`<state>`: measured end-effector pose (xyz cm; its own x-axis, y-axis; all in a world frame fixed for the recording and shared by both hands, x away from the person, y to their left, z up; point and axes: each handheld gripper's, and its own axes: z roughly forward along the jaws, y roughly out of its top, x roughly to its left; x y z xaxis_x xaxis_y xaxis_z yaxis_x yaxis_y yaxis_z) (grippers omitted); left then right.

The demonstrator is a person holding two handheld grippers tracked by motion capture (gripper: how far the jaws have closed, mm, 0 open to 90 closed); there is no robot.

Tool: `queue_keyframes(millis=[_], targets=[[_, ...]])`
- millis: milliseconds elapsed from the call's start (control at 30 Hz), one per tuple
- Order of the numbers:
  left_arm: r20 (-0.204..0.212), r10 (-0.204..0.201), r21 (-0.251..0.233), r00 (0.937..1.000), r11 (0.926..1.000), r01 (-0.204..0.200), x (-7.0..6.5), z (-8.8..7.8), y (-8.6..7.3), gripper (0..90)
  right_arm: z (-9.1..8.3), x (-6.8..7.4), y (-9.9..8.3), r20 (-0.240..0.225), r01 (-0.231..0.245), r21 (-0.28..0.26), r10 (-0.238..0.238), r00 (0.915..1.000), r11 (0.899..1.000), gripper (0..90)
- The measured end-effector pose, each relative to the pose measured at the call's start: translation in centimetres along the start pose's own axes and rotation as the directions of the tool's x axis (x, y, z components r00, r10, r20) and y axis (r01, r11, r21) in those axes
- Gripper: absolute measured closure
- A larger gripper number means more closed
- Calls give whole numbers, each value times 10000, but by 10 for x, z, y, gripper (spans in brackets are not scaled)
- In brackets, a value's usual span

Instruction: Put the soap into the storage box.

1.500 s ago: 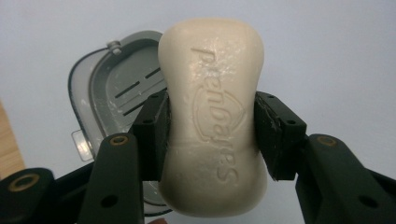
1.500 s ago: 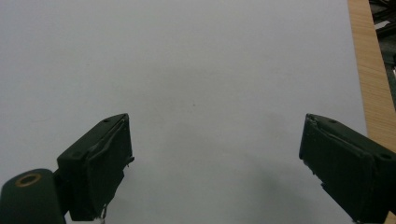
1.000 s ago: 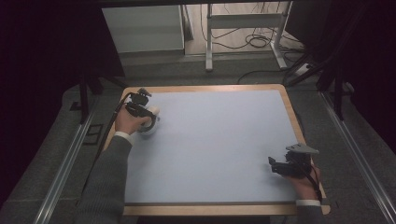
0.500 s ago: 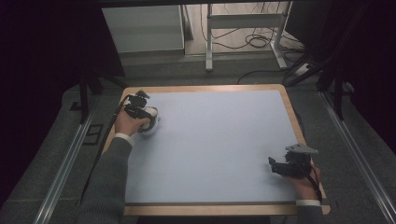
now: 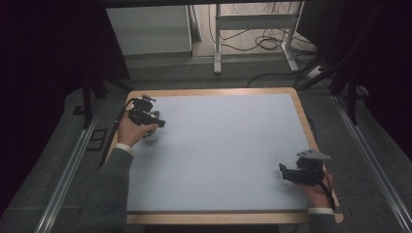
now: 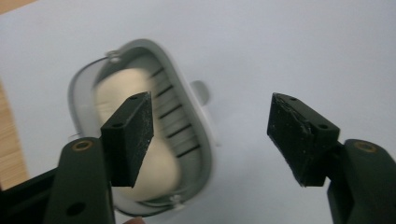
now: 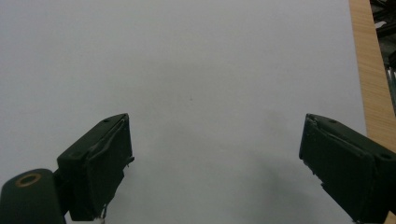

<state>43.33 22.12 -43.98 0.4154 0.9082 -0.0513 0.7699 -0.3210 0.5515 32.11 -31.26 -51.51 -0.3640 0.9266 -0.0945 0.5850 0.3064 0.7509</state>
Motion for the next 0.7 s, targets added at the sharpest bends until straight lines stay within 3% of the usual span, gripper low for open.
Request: queue_keyframes(millis=[233,533,700], targets=[[317,694,-735,9971,9950,-669,-19,-16,-14,276,-4,-4,1,-322,-178,-309,168,9993,9994,93],[606,1376,-810,9886,9879,-1325,-45,-11,-50,267,-3,-6,1,-417,-150,-303,138,9990,9994,93],[748,1232,-1088,9896,9874,-1147,-53,-3,-74,255,-5,-3,2,-375,-39,-351,26,9993,9994,93]])
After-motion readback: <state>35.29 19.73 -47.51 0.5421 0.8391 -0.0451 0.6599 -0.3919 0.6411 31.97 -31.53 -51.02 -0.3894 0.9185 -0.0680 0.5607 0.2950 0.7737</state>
